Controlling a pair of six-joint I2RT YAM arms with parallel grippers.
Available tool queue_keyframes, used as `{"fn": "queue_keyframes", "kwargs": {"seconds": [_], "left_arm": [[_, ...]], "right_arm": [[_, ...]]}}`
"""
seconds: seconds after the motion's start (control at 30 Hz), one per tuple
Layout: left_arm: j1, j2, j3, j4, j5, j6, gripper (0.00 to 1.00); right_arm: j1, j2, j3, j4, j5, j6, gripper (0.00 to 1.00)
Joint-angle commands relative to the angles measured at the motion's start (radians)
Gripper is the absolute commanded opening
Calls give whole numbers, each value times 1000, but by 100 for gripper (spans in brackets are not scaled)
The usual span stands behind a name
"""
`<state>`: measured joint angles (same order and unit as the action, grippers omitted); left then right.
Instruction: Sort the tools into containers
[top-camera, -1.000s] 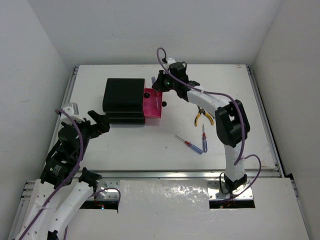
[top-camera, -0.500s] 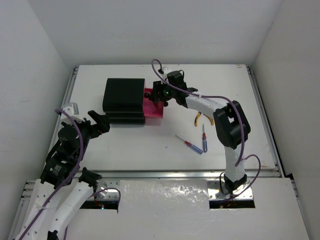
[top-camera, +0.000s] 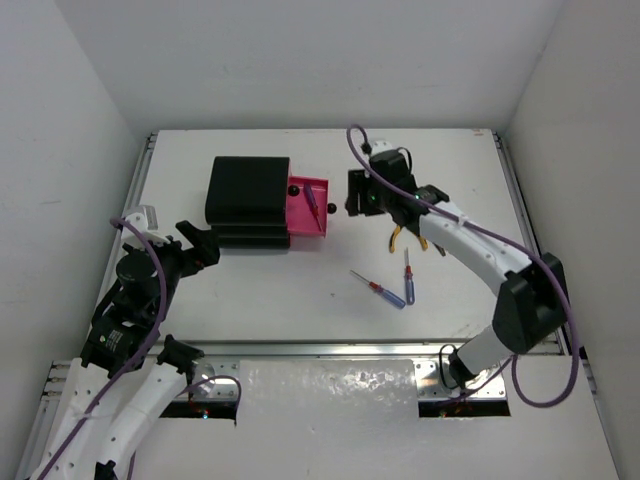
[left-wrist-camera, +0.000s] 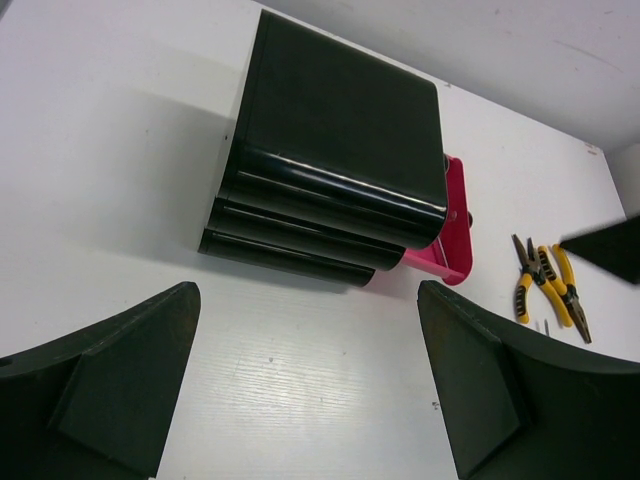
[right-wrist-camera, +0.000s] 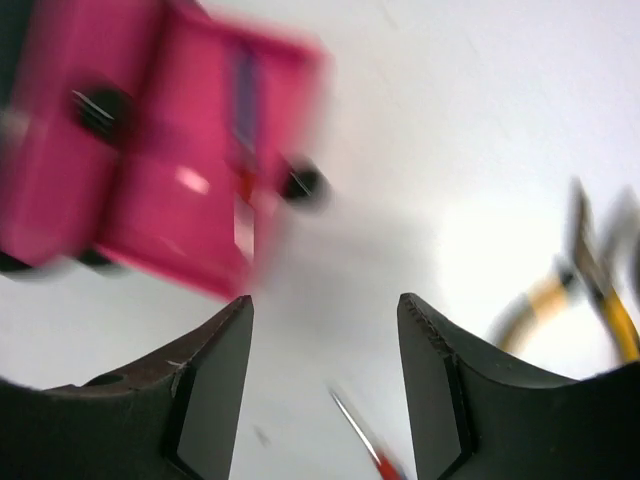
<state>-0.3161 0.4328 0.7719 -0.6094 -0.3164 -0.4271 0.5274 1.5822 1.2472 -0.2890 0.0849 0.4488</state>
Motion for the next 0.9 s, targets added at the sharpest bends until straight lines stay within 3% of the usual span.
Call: {"fn": "queue_keyframes", "kwargs": {"seconds": [0.0,0.2,0.33,0.63,0.83,0.87], "left_arm": [[-11,-5,3,48,10,8,89],[-11,-16,3,46,2,5,89],[-11,-19,1,45,0,4,89],[-11,-19,3,43,-6,2,89],[-11,-16,3,42,-7,1,89],[-11,-16,3,42,-7,1,89]], "right_arm": [[-17,-100,-208,-257,164,39,57],[-46,-235,-418,-292,182,103,46],[-95,-258,-494,-273,151,102,45],[-179,-147,-557,-150,69,57,39],[-185,-71,-542,-122,52,54,31],[-185,-71,-539,-130,55,53,22]]}}
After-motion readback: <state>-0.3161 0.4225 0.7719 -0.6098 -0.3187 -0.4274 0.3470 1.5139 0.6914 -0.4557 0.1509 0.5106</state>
